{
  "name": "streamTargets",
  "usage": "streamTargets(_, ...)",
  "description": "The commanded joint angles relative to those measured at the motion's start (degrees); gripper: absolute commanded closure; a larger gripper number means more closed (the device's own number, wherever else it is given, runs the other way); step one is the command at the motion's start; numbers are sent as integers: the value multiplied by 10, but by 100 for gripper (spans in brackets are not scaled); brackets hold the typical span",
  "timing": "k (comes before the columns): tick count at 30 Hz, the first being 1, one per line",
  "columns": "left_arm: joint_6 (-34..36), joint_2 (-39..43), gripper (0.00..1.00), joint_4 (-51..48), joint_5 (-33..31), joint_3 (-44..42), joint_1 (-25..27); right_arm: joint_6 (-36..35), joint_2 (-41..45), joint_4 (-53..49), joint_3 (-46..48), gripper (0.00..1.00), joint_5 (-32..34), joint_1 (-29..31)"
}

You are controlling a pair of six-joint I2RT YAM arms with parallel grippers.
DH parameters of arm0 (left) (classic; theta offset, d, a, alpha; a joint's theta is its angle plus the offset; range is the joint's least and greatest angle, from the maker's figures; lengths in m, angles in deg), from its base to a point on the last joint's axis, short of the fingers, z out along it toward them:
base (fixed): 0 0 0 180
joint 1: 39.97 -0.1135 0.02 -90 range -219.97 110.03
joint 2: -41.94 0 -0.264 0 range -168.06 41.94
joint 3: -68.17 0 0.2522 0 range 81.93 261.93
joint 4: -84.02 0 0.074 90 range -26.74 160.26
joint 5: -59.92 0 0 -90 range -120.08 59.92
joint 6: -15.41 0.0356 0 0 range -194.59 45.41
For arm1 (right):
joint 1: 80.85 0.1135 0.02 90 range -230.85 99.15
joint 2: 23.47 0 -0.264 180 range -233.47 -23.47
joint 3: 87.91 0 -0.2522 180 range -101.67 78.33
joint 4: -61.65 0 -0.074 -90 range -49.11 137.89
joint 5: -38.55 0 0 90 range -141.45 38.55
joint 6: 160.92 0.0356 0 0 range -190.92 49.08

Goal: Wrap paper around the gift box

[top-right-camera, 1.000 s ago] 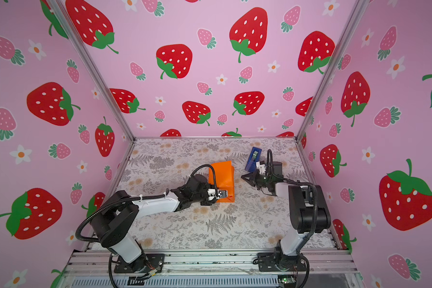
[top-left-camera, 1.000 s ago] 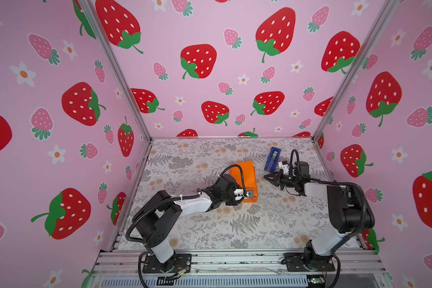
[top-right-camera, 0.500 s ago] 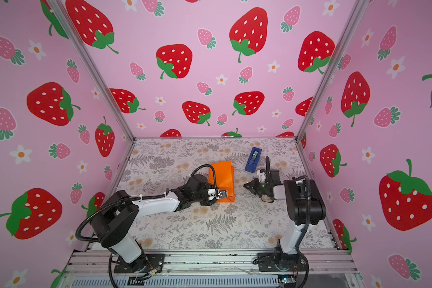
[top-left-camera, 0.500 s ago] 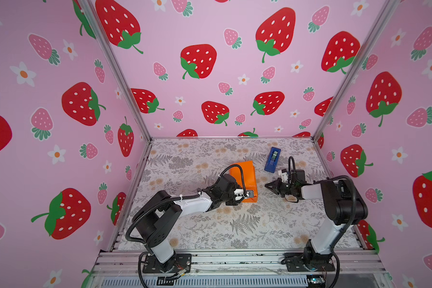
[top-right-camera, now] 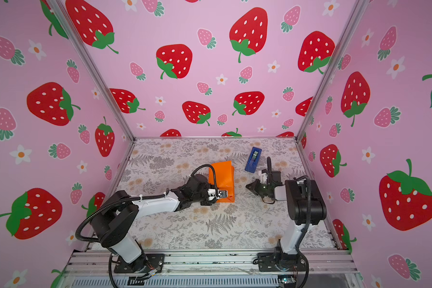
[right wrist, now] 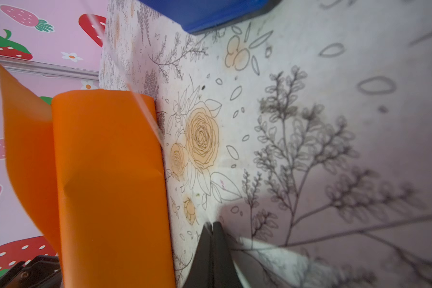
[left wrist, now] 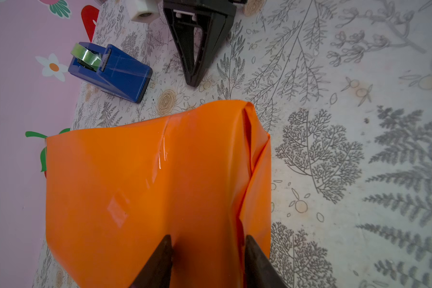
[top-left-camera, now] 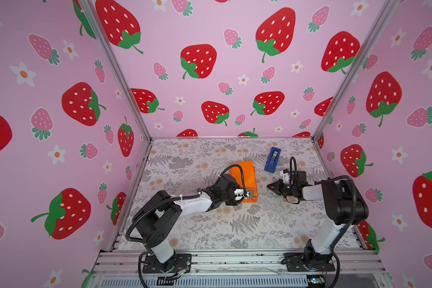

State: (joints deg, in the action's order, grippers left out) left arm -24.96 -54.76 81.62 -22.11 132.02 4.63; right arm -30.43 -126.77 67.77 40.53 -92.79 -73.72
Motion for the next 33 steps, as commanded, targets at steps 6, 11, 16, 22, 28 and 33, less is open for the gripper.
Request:
streamTargets(6,-2,-33,53,-100,5,-2,-3,-52,-9,-178,31,100,18,2)
streamTargets(11,-1,-33,53,-101,4,-1,-3,-58,14,-182,31,100,18,2)
streamTargets(16,-1,-36,53,-105,7,1,-3,-46,66,-192,11,100,-9,2)
streamTargets(22,-1,-36,53,-107,7,3,-3,49,143,-146,0,100,-88,9)
streamTargets(28,-3,-39,53,-114,8,7,-3,167,205,-49,-3,100,-100,55)
streamTargets(33,-3,-37,53,-114,7,6,-4,213,233,7,-12,100,-77,110)
